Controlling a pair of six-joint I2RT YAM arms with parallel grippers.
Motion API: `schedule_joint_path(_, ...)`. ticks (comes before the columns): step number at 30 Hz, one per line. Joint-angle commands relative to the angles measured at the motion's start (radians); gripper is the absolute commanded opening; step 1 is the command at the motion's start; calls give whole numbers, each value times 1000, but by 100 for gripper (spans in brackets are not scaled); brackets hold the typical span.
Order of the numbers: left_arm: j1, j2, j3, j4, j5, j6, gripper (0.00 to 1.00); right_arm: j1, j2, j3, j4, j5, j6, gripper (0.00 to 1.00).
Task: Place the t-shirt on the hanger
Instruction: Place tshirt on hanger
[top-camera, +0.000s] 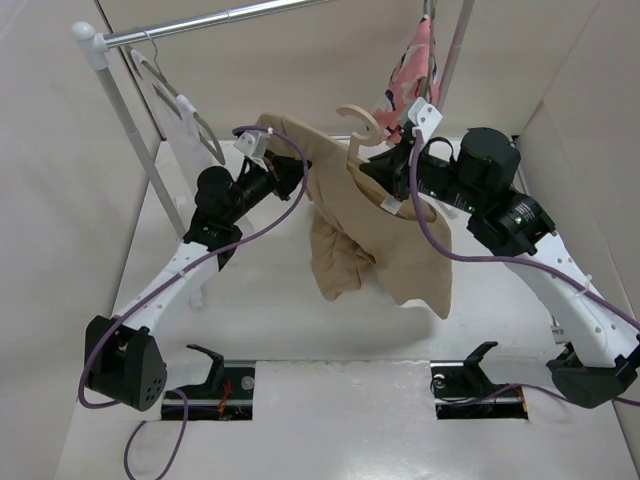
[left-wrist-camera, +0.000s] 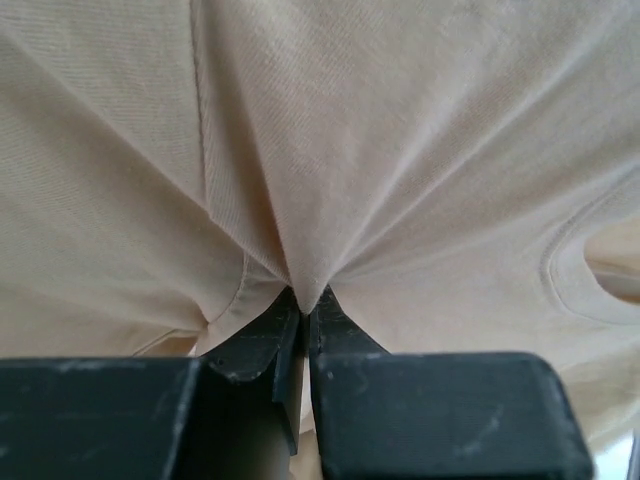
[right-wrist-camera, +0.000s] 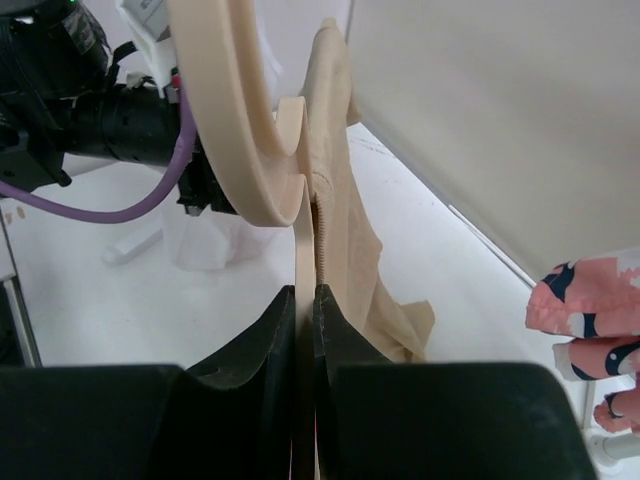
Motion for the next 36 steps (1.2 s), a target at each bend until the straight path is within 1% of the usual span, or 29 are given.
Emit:
schedule_joint_path(1, 10, -34, -8, 52, 148, 58, 0, 15, -30, 14, 108, 30, 17, 0)
schedule_joint_path(2, 10, -48, -22, 43, 191, 104, 0, 15, -30, 14, 82, 50, 17, 0)
schedule_joint_path(3, 10, -67, -33, 31, 221, 188, 0, 4, -16, 26, 73, 64, 30, 0)
schedule_joint_path(4, 10, -108, -56, -18, 254, 238, 0, 4, -16, 36, 62, 77, 30, 0)
schedule_joint_path(7, -10, -180, -85, -133, 287, 425, 0, -42, 30, 88, 21, 112, 57, 0)
schedule_joint_path(8, -10, -232, -85, -190, 316, 522, 0, -56, 41, 102, 20, 124, 57, 0)
schedule_joint_path(10, -10, -278, -99, -245, 351, 598, 0, -102, 76, 143, -6, 135, 68, 0)
schedule_joint_path(11, -21, -312, -99, -312, 386, 665, 0, -114, 87, 157, -16, 135, 68, 0)
schedule_joint_path(17, -21, -360, -77, -526, 446, 772, 0, -146, 137, 255, -38, 135, 67, 0)
schedule_joint_path(18, -21, -360, -77, -585, 459, 792, 0, -158, 147, 264, -50, 124, 67, 0)
schedule_joint_path(22, -21, -360, -67, -727, 469, 911, 0, -206, 147, 289, -101, 48, 37, 0)
schedule_joint_path(23, -21, -369, -67, -727, 447, 912, 0, -218, 134, 289, -110, 16, 27, 0)
schedule_joint_path(24, -21, -369, -67, -671, 380, 863, 3, -243, 116, 289, -110, -70, -2, 0)
schedule_joint_path(25, -21, -380, -67, -616, 327, 802, 3, -254, 107, 275, -119, -71, -22, 0)
schedule_joint_path(26, -21, -380, -77, -556, 269, 739, 45, -254, 98, 275, -133, -159, -47, 0)
schedule_joint_path(27, -21, -380, -77, -502, 211, 688, 56, -267, 84, 275, -189, -199, -74, 0)
schedule_joint_path(28, -21, -380, -61, -458, 159, 633, 63, -286, 84, 266, -226, -239, -128, 0)
schedule_joint_path(29, -21, -380, -48, -386, 58, 616, 66, -297, 72, 266, -263, -315, -153, 0)
schedule_joint_path(30, -21, -371, -33, -361, 14, 603, 67, -313, 71, 257, -336, -351, -174, 0)
schedule_joint_path(31, -21, -362, 2, -345, -17, 603, 67, -345, 59, 241, -370, -388, -217, 0)
schedule_joint_path(32, -21, -339, 21, -345, -38, 603, 67, -361, 49, 241, -406, -429, -242, 0)
schedule_joint_path(33, -21, -322, 39, -345, -50, 621, 67, -375, 48, 229, -436, -504, -266, 0)
schedule_joint_path(34, -21, -306, 54, -366, -51, 640, 68, -384, 39, 229, -491, -533, -291, 0)
schedule_joint_path(36, -21, -262, 78, -399, -60, 671, 71, -384, 39, 229, -538, -604, -360, 0)
